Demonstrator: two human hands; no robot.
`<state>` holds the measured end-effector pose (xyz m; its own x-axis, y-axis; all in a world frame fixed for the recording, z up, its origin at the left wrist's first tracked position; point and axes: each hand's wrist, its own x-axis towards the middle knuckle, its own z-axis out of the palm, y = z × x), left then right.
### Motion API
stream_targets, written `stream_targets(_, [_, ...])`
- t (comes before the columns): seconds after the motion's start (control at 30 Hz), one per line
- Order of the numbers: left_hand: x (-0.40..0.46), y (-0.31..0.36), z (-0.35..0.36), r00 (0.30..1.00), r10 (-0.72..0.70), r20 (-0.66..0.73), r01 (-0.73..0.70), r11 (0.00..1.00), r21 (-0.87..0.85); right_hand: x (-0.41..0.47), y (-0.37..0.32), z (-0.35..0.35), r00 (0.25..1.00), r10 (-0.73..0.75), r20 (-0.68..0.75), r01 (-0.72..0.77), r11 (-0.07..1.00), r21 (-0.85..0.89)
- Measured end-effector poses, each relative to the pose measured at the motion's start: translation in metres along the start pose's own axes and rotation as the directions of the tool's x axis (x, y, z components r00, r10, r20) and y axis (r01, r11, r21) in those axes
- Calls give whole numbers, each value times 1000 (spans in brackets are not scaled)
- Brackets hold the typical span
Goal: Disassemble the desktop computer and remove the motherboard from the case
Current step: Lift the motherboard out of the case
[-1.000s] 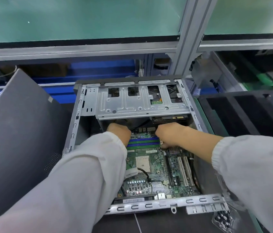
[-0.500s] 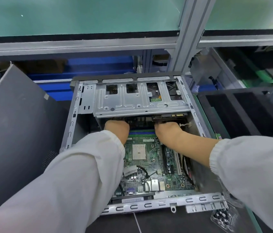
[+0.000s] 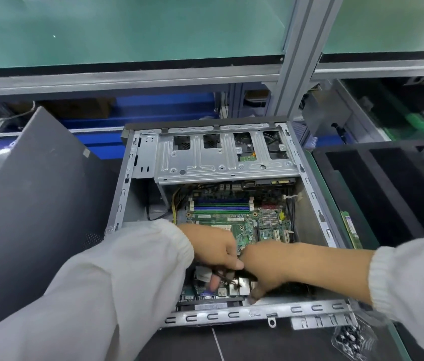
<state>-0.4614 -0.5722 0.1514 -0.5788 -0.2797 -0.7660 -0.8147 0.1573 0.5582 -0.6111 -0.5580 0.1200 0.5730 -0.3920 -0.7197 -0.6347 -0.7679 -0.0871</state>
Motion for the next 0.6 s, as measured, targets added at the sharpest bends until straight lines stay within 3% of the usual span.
stream_targets(0.07, [-7,-5,2,998,-55,30,58,992,-111,4,-4,7,995,-53,-80,44,994,-101])
stream_targets(0.17, [-19,-11,5,979,-175,-105,181,983,45,9,-9,12,984,-124,-130,96,974,-205])
stream_targets(0.3, [-33,-4,13,950,-228,-213,276,932,236,3,-8,8,974,-120,-191,103,990,-98])
stream_targets(0.4, [-42,5,16,956,-213,-202,266,919,292,-7,-2,-1,971,-68,-230,77,997,30])
stream_targets(0.6, [-75,7,18,978,-80,-194,140,937,321,-21,3,-26,961,-22,-276,52,993,103])
